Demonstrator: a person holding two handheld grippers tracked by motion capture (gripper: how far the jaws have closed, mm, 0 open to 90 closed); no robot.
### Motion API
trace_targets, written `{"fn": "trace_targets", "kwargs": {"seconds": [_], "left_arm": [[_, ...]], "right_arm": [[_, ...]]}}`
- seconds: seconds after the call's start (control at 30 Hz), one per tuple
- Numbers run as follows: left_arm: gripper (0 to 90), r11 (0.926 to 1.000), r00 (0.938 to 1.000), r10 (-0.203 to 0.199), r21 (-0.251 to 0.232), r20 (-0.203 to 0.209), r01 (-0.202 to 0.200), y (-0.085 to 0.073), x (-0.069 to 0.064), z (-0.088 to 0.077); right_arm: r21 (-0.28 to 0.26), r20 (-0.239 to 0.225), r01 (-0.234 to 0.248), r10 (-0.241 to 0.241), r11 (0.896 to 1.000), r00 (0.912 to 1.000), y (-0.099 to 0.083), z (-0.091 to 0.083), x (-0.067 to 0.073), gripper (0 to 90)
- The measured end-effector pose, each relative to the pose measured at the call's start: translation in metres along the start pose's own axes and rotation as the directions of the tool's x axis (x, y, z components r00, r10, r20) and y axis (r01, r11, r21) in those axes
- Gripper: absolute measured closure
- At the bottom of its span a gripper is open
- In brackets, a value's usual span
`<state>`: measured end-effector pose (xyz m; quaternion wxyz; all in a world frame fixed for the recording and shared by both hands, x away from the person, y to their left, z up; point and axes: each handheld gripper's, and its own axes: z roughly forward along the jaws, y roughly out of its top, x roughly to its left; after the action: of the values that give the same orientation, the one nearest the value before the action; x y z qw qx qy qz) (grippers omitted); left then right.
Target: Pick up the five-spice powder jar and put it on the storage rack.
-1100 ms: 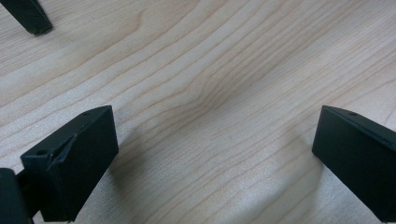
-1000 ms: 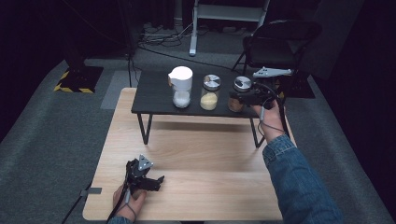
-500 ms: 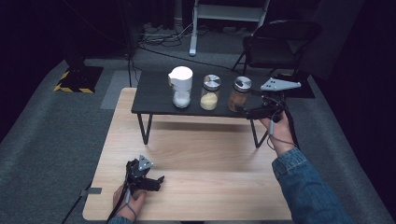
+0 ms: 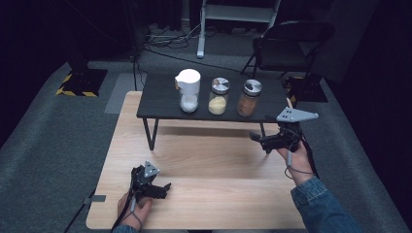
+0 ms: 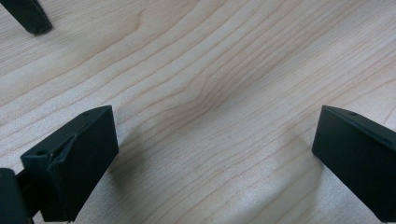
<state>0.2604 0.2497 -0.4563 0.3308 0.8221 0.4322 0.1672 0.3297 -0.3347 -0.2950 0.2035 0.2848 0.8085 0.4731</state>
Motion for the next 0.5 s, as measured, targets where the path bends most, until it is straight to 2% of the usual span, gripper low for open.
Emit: {"fn": "trace_targets", "kwargs": {"seconds": [0.2,0.37,0.5], "left_arm": [[0.3,1.0000,1.0000,0.000,0.000,0.000,0.000,0.000,0.000,0.000],[0.3,1.0000,1.0000,0.000,0.000,0.000,0.000,0.000,0.000,0.000],[0.3,1.0000,1.0000,0.000,0.000,0.000,0.000,0.000,0.000,0.000]], "right_arm": [[0.031,0.002,0.028,-0.028,0.999,0.9996,-0.017,0.004,0.011,6.5],[0.037,-0.009,0.013,-0.013,0.999,0.9999,-0.033,0.007,0.012,5.9],[0.065,-0.005,-0.001,0.002,0.998,1.0000,-0.046,0.012,0.013,4.8]]}}
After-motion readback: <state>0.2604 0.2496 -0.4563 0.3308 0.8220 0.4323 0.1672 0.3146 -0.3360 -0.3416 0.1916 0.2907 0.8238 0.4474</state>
